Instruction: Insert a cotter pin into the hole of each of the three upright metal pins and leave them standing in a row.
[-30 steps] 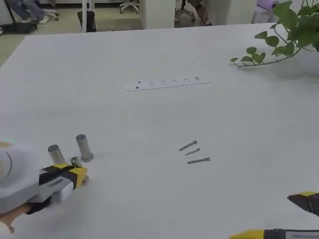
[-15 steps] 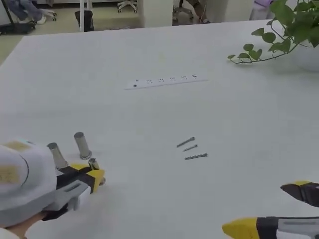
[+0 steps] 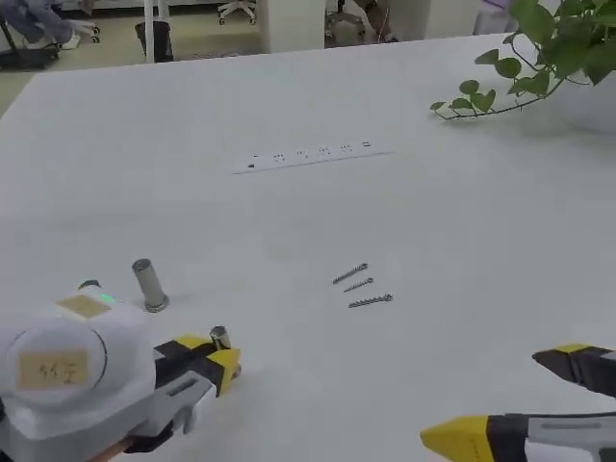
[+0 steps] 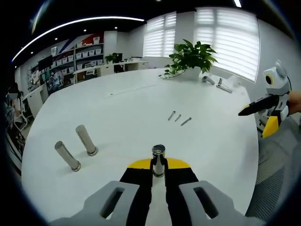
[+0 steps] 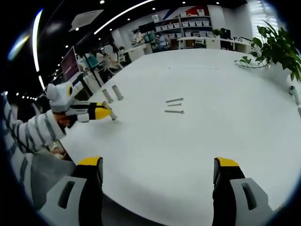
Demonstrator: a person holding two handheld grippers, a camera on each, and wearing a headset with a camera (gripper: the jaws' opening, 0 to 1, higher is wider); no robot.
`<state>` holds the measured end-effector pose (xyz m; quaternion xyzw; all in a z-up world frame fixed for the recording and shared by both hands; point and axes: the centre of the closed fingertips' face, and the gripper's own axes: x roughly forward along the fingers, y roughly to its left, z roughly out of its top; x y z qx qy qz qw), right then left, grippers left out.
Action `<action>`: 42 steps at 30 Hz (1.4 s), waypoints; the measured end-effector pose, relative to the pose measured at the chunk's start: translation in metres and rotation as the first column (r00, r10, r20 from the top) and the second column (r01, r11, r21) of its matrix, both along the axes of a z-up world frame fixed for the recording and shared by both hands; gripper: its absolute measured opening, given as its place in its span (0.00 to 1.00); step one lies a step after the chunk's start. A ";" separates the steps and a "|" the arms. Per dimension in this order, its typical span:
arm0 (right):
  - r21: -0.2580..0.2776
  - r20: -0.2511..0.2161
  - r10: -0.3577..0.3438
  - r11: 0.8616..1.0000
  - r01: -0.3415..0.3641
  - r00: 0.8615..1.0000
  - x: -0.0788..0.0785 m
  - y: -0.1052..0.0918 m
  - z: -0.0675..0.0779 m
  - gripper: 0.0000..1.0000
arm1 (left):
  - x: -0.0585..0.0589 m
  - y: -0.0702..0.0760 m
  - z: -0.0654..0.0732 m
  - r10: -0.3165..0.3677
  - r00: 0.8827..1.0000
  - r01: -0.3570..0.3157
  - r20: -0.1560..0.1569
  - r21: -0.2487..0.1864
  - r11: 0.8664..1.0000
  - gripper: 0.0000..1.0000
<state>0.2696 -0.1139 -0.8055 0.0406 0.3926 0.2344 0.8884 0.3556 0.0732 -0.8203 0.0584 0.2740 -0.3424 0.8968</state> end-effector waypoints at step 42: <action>-0.003 -0.017 0.025 1.000 -0.025 1.000 -0.001 0.002 -0.004 0.97 | -0.007 -0.034 -0.016 -0.055 0.999 0.055 -0.002 -0.006 0.998 0.08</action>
